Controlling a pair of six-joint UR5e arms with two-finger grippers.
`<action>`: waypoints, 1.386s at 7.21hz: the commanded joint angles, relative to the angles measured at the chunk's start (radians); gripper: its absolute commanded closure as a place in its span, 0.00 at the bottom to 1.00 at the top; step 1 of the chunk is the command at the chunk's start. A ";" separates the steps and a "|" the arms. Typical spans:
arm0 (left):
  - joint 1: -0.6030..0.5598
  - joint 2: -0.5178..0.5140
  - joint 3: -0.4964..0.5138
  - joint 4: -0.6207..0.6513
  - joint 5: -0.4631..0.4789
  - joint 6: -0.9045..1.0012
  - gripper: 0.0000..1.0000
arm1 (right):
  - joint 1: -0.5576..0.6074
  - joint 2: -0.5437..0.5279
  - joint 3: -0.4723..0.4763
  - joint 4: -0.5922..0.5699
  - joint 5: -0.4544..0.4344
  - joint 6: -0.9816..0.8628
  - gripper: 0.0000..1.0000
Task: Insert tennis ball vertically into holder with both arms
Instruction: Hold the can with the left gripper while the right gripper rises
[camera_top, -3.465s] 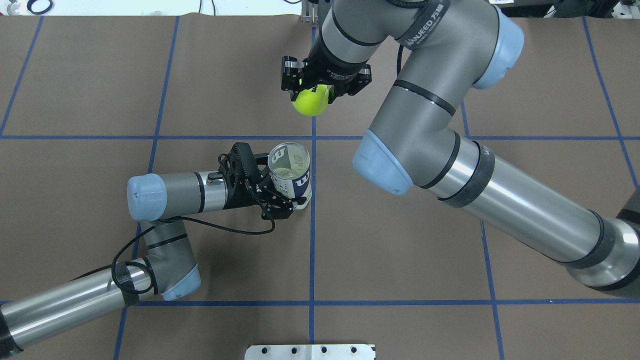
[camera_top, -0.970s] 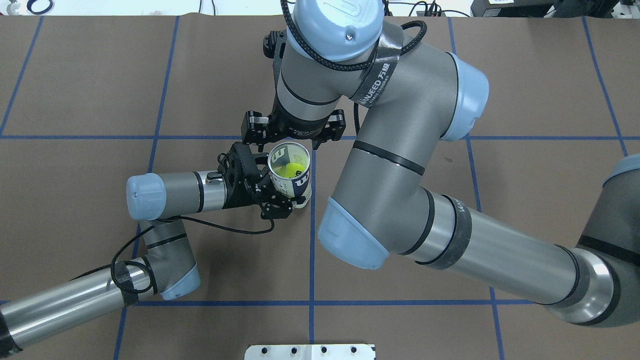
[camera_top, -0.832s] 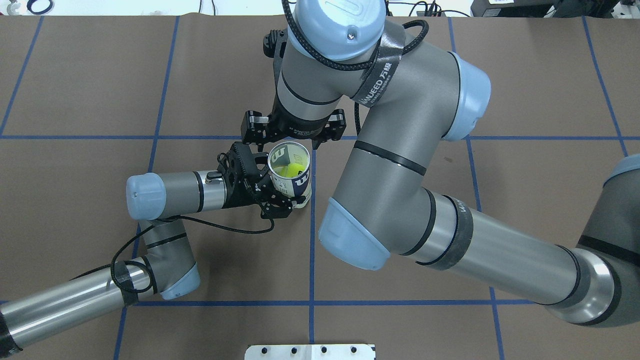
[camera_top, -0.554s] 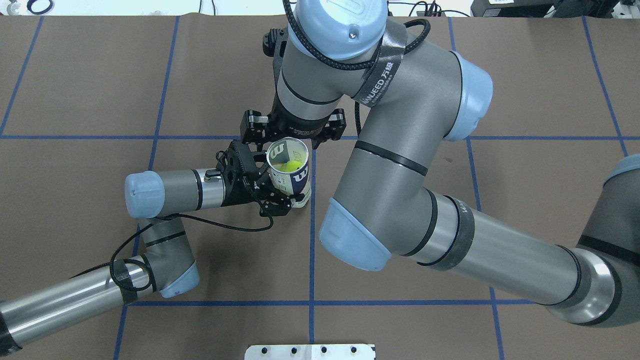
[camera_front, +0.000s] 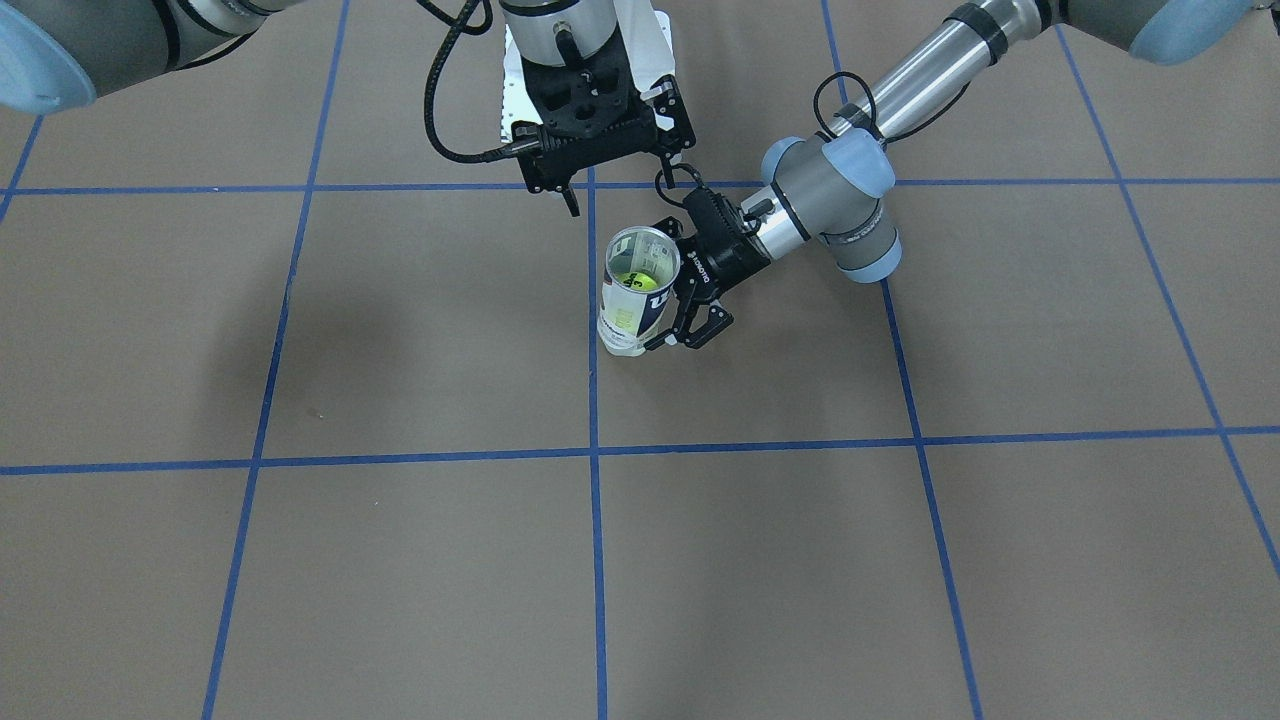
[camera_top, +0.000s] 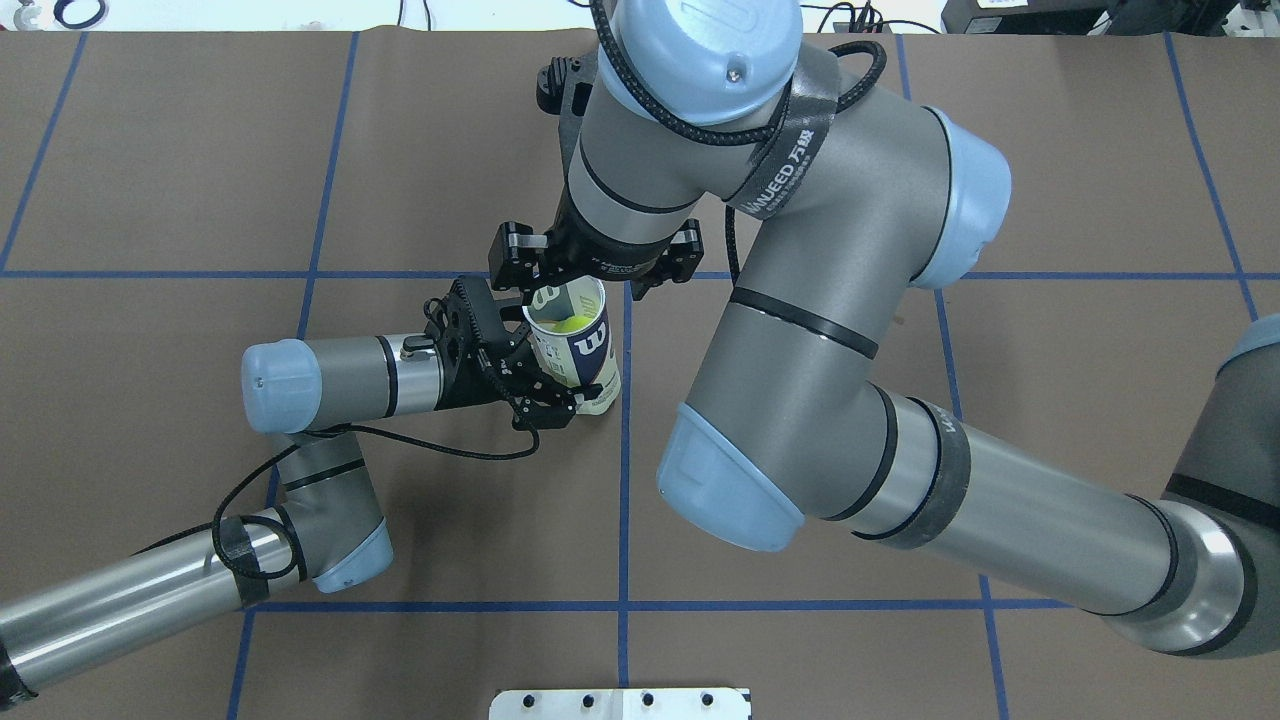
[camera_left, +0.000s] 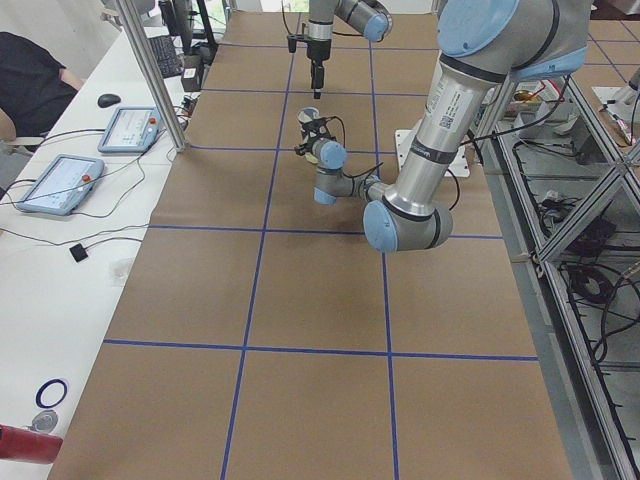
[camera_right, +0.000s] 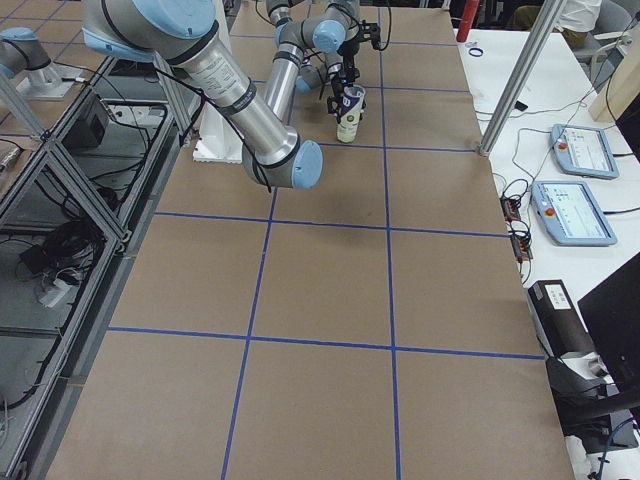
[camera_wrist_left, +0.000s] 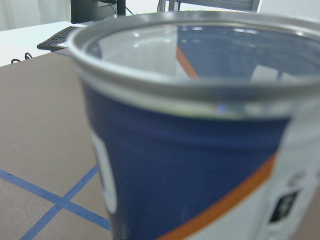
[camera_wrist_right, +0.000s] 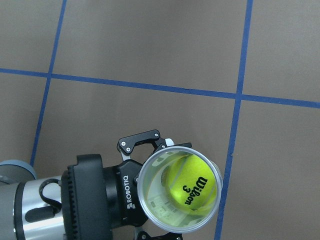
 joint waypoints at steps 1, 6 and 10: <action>0.004 0.008 -0.001 -0.001 0.000 -0.001 0.01 | 0.002 -0.004 0.001 0.000 0.000 0.000 0.02; 0.004 0.011 -0.029 -0.001 -0.002 -0.001 0.01 | 0.006 -0.025 0.025 0.000 0.002 0.000 0.02; 0.006 0.031 -0.052 -0.003 -0.003 -0.001 0.01 | 0.009 -0.028 0.025 0.002 0.003 0.000 0.02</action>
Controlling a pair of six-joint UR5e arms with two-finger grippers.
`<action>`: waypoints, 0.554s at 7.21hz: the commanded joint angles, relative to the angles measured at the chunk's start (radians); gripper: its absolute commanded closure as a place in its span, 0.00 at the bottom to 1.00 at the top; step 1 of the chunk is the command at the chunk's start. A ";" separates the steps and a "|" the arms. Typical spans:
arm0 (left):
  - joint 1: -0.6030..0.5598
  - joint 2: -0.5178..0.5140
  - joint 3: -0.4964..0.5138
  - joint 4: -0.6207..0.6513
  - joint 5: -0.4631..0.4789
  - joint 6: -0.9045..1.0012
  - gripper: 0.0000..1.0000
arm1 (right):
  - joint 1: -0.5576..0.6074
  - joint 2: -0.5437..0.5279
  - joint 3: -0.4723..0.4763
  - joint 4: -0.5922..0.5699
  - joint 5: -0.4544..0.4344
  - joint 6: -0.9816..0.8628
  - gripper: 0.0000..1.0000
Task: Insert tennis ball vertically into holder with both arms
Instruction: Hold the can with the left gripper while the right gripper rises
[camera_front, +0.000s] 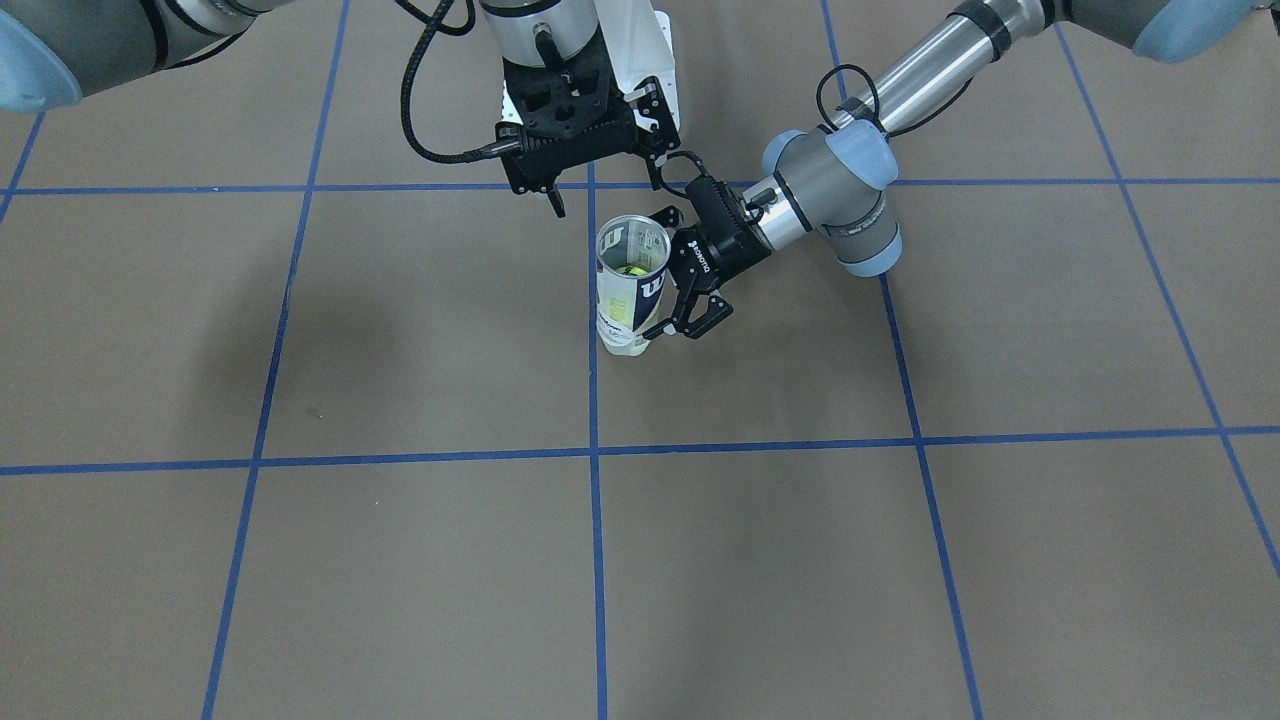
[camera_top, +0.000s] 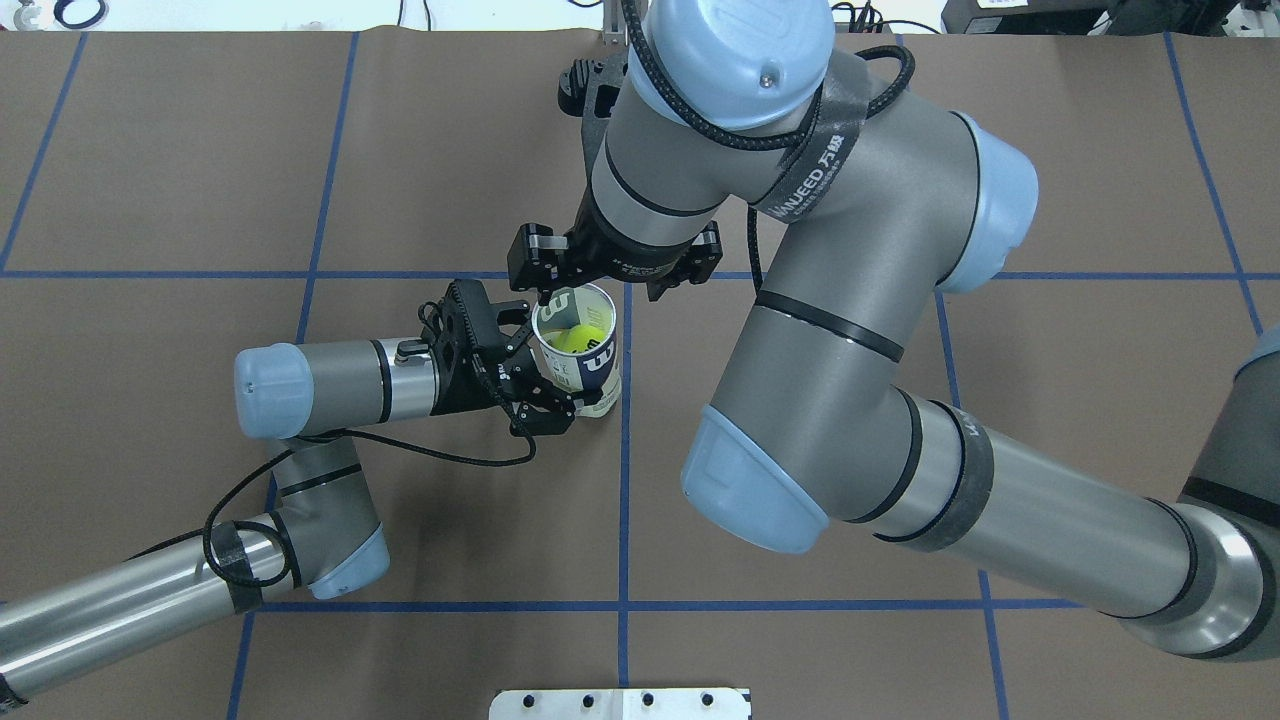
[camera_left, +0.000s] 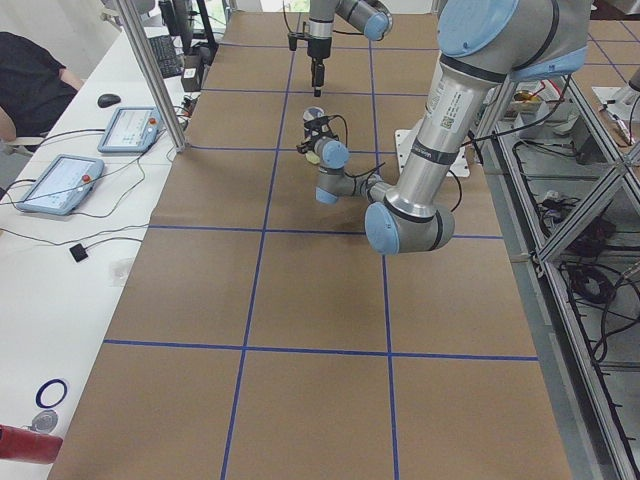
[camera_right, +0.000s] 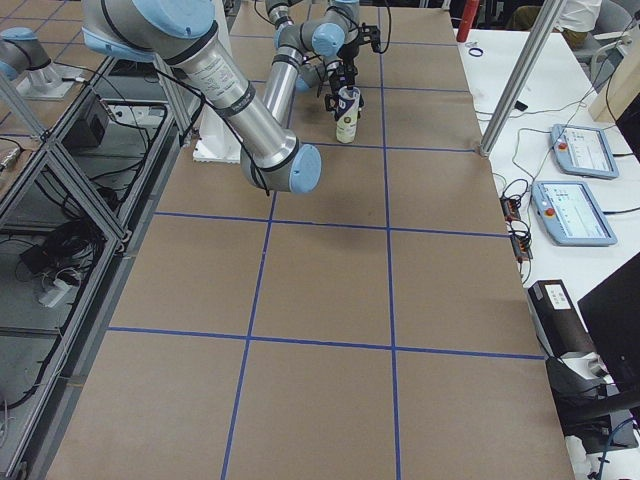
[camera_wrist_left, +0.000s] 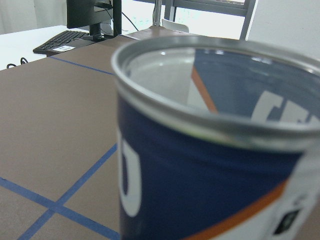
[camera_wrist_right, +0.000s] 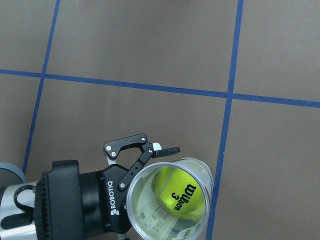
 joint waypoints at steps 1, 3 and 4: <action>0.000 0.039 -0.041 0.000 -0.004 0.000 0.01 | 0.003 -0.001 0.001 0.001 0.001 0.000 0.02; 0.000 0.053 -0.052 0.000 -0.005 0.000 0.01 | 0.005 -0.001 0.001 0.001 0.003 0.000 0.02; 0.000 0.089 -0.074 0.000 -0.007 0.000 0.01 | 0.014 -0.003 0.002 0.001 0.006 -0.001 0.02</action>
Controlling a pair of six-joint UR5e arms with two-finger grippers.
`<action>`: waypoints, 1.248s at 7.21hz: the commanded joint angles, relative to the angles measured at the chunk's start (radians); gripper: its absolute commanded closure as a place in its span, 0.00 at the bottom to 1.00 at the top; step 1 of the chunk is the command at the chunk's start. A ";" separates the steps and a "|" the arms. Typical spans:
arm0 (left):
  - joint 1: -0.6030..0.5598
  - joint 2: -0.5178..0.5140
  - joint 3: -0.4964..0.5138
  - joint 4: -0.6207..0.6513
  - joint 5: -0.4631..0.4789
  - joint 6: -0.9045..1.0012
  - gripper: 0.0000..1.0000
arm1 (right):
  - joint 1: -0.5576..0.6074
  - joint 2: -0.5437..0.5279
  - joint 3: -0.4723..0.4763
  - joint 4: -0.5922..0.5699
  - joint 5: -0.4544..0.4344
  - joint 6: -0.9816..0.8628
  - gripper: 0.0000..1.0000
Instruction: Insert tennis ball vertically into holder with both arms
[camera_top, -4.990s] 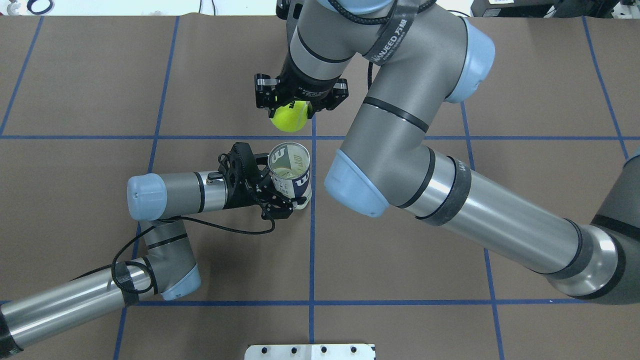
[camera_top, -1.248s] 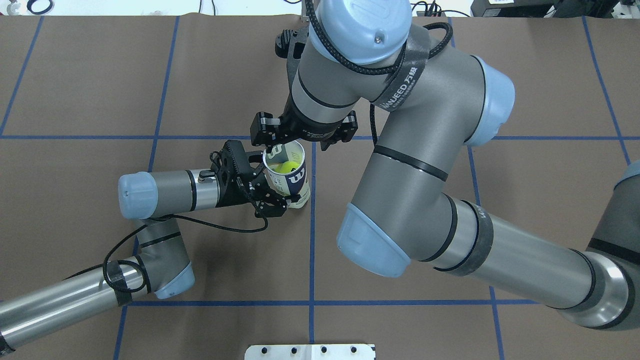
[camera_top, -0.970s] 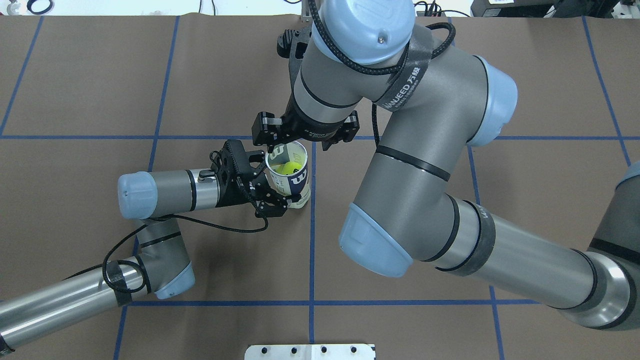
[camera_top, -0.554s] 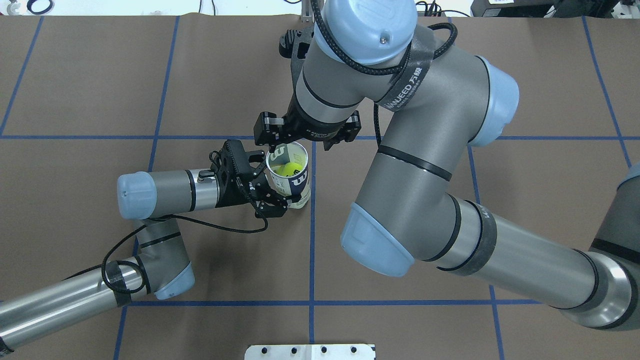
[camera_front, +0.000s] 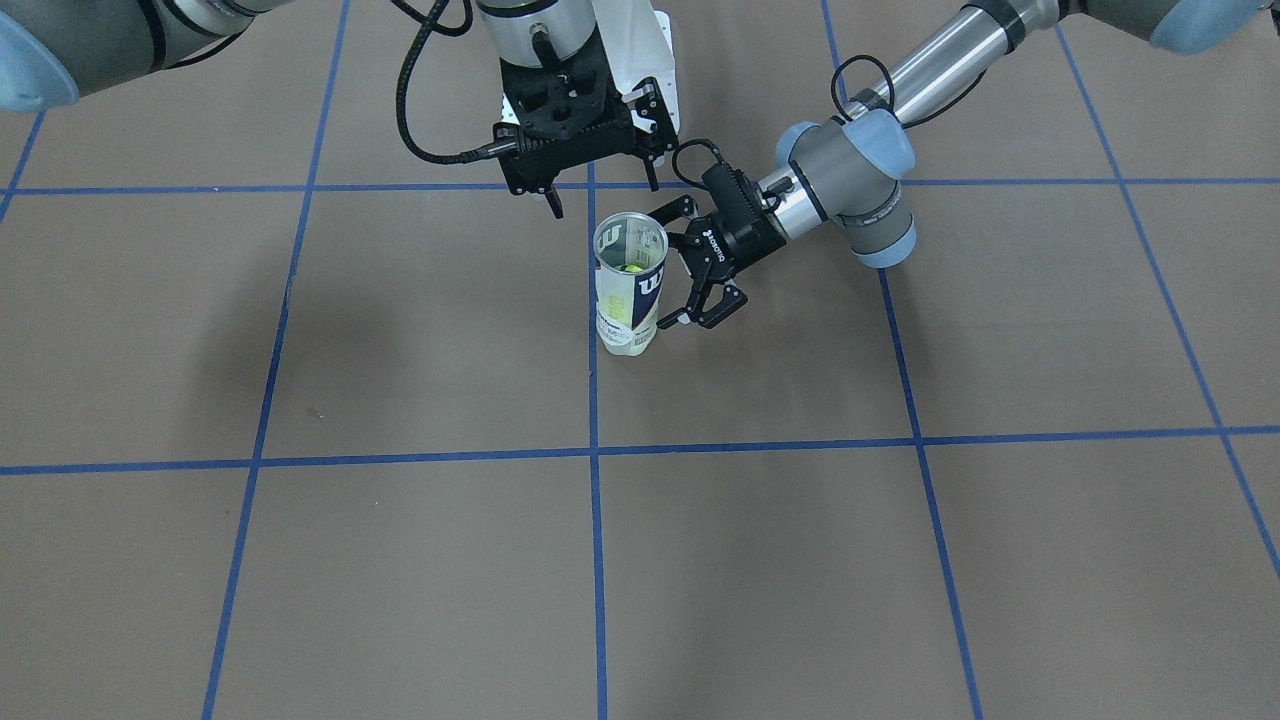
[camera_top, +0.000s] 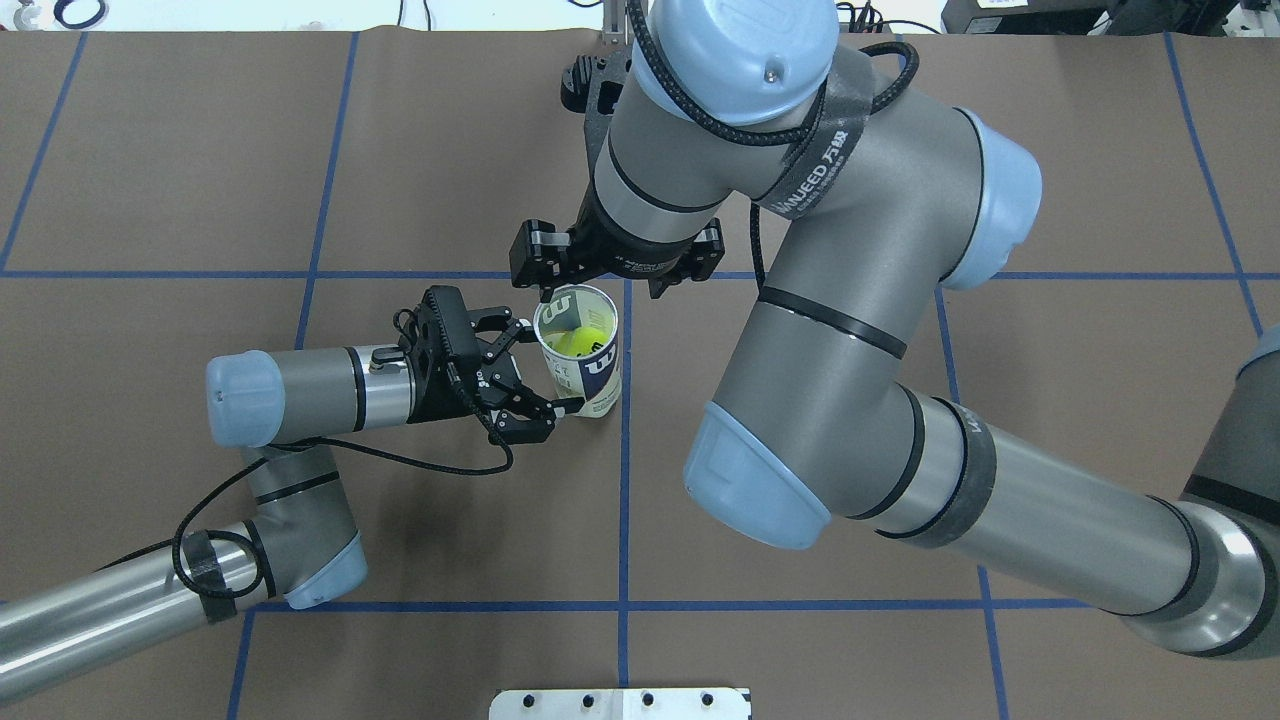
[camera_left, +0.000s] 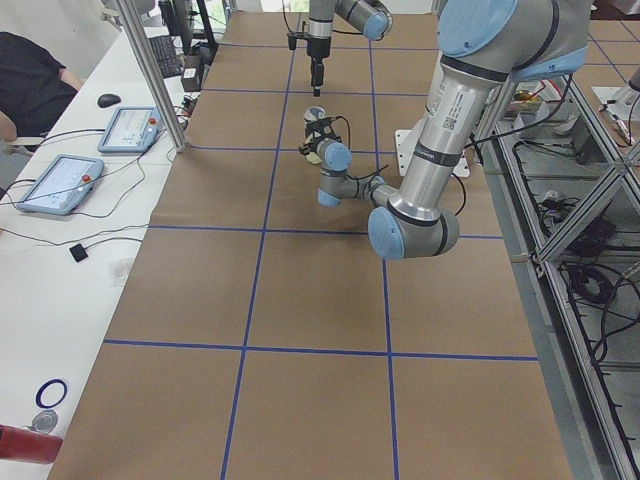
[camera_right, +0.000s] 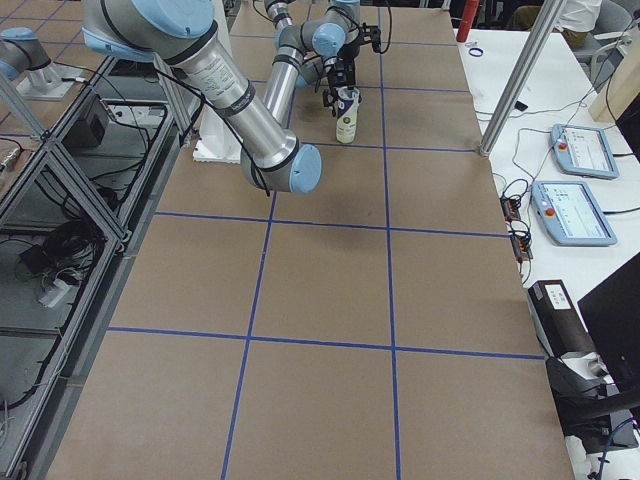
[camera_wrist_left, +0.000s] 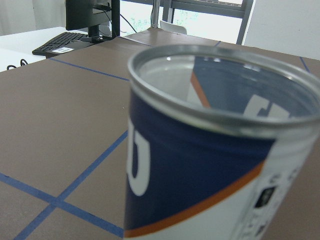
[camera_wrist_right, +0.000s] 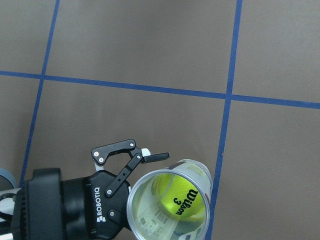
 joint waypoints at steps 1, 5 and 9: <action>0.000 0.092 -0.078 0.000 -0.005 0.000 0.01 | 0.012 -0.016 0.019 -0.002 0.004 -0.001 0.02; -0.101 0.240 -0.262 0.147 -0.057 -0.005 0.01 | 0.064 -0.134 0.124 -0.002 0.014 -0.004 0.02; -0.380 0.239 -0.459 0.823 -0.213 -0.014 0.01 | 0.290 -0.326 0.127 0.002 0.149 -0.209 0.01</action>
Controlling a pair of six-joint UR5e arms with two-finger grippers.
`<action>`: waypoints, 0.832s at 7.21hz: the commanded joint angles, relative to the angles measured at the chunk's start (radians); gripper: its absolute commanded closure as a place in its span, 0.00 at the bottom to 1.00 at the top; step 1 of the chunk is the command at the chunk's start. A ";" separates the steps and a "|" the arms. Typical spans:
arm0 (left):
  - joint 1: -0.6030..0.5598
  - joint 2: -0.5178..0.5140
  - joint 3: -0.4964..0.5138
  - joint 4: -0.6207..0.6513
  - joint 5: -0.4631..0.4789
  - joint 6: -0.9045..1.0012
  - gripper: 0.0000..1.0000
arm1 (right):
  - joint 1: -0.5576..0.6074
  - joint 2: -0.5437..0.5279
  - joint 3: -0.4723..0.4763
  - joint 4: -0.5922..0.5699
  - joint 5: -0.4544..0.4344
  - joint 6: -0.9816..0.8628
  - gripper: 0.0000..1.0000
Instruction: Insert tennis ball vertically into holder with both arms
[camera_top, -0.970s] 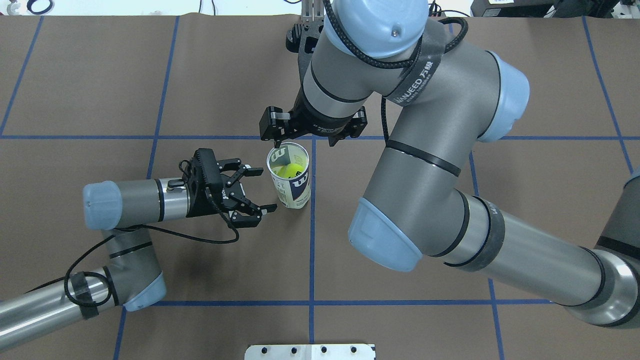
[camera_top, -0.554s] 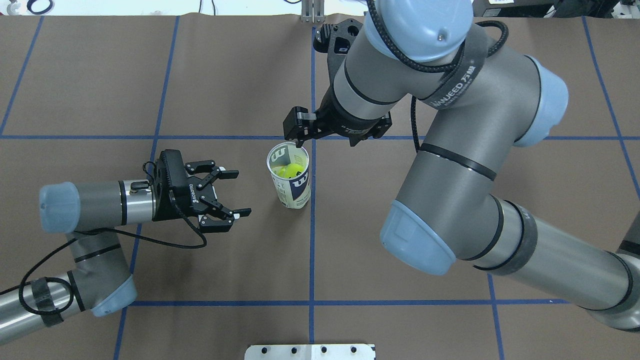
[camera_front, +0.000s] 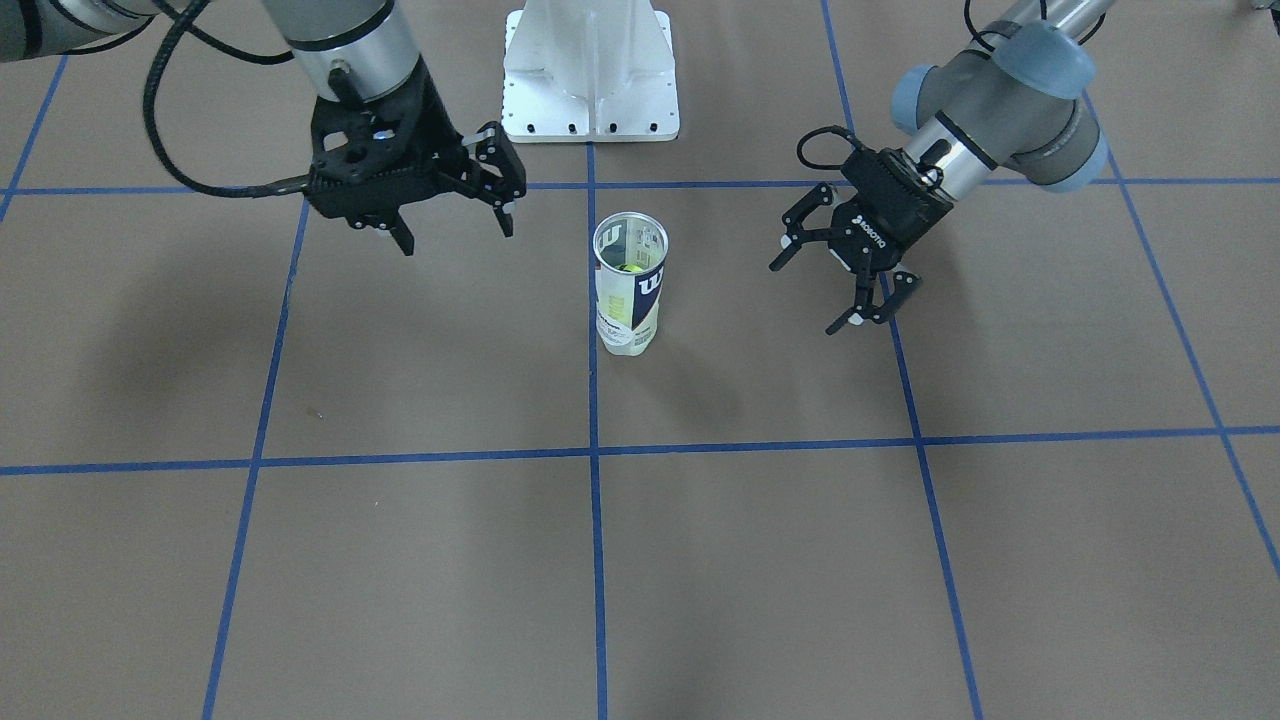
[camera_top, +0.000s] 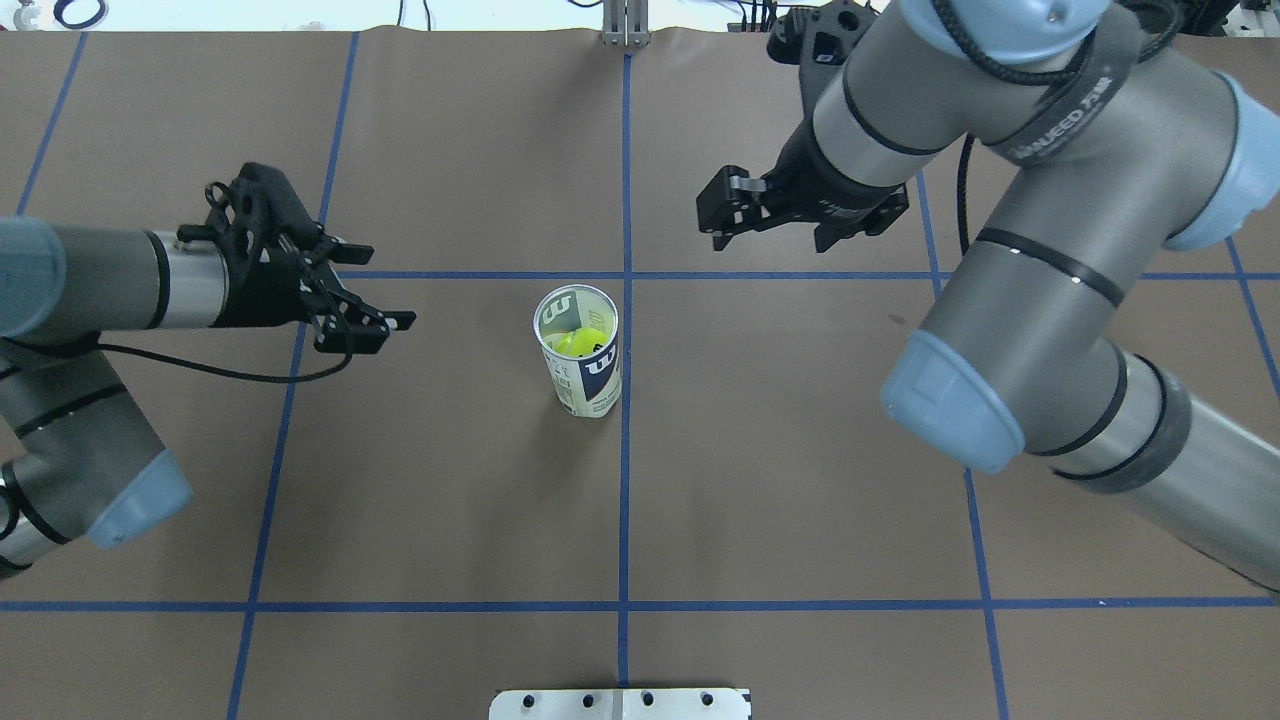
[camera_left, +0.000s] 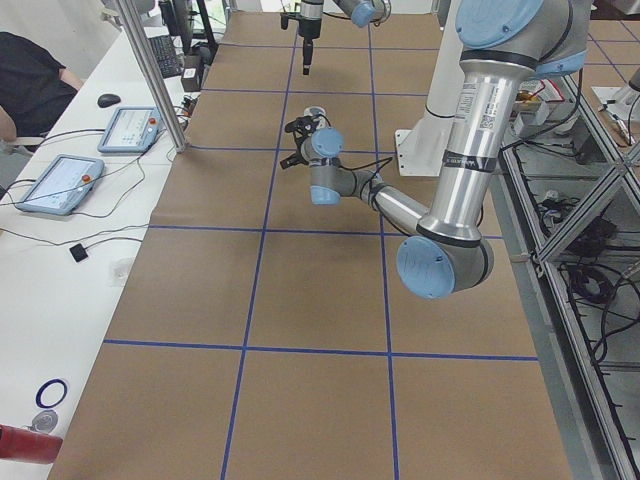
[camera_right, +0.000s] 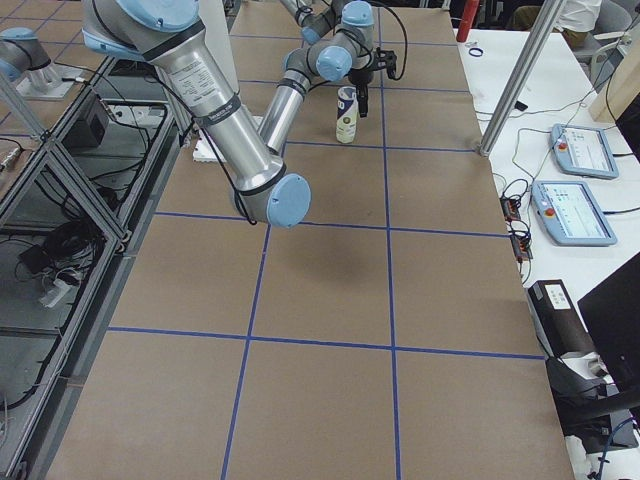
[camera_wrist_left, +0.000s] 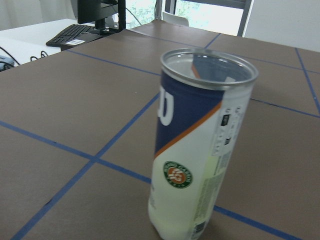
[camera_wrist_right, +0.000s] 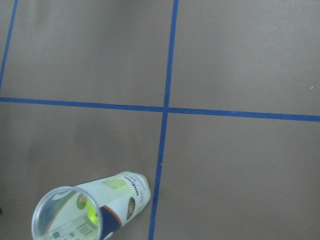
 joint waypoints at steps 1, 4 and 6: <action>-0.136 -0.039 -0.015 0.357 -0.057 -0.003 0.01 | 0.146 -0.120 -0.002 0.005 0.085 -0.119 0.01; -0.224 -0.054 0.014 0.544 -0.058 0.007 0.01 | 0.283 -0.189 -0.045 0.006 0.145 -0.247 0.01; -0.306 -0.045 0.019 0.634 -0.062 0.011 0.00 | 0.378 -0.237 -0.087 0.008 0.223 -0.423 0.01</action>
